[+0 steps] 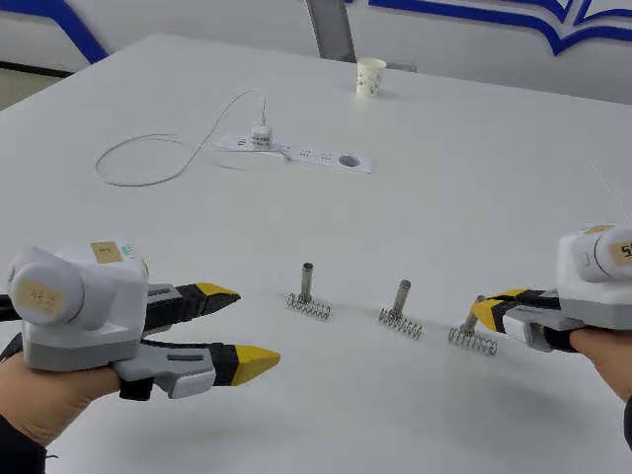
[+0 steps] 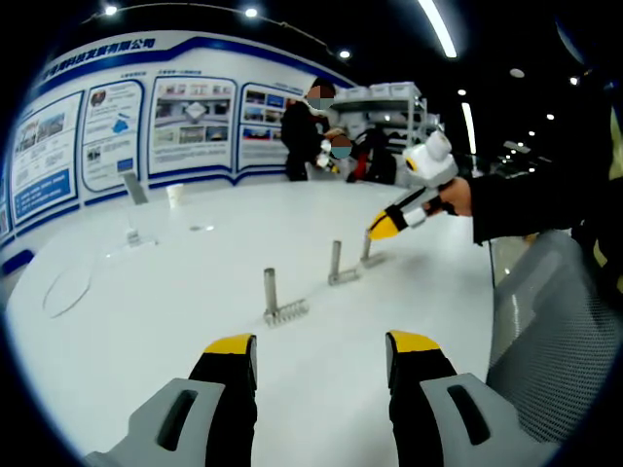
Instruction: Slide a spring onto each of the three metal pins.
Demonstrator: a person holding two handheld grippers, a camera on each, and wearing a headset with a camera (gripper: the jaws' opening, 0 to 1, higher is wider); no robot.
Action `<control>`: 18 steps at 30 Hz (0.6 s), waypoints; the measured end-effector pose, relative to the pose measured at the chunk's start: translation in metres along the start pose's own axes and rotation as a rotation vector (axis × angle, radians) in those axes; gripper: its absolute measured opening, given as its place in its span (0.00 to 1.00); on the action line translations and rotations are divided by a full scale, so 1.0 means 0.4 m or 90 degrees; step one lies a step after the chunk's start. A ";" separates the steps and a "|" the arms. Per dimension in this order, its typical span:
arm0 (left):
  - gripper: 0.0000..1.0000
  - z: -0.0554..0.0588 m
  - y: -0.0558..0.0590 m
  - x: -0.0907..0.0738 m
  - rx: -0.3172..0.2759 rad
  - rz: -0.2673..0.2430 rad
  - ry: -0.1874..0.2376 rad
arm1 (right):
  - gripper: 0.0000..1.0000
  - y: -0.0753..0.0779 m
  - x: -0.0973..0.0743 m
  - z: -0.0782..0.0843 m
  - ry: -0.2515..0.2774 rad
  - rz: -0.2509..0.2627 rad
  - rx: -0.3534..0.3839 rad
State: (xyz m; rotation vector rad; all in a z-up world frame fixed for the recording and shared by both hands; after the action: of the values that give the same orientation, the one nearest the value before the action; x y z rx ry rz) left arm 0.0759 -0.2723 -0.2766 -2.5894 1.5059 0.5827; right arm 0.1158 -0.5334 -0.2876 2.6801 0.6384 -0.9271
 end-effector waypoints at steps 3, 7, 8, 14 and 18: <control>0.54 0.000 0.000 -0.001 0.000 -0.001 0.001 | 0.12 -0.001 -0.006 0.001 0.001 0.000 -0.004; 0.54 -0.001 0.002 0.000 0.002 0.001 0.000 | 0.13 0.006 -0.013 0.008 0.000 0.001 -0.007; 0.54 -0.001 0.002 -0.001 0.002 0.001 0.000 | 0.13 0.008 -0.015 0.010 0.000 0.001 -0.007; 0.54 0.000 0.006 0.000 0.004 0.004 -0.003 | 0.15 0.023 -0.024 0.029 -0.004 -0.008 -0.023; 0.54 0.001 0.008 0.001 0.004 0.006 -0.005 | 0.17 0.024 -0.025 0.046 -0.014 -0.027 -0.045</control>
State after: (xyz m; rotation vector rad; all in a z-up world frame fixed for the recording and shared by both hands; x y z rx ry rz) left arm 0.0733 -0.2740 -0.2768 -2.5742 1.5173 0.5872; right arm 0.1036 -0.5515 -0.2949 2.6009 0.7130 -0.9260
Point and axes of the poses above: the centre of the closed fingertips' face, and the gripper's own axes: x roughly forward along the fingers, y roughly to its right, z roughly out of its underside, the point moved 2 cm from there along -x, roughly backward along the fingers, and after that the axes turned 2 degrees about -x, right-handed, at the moved point
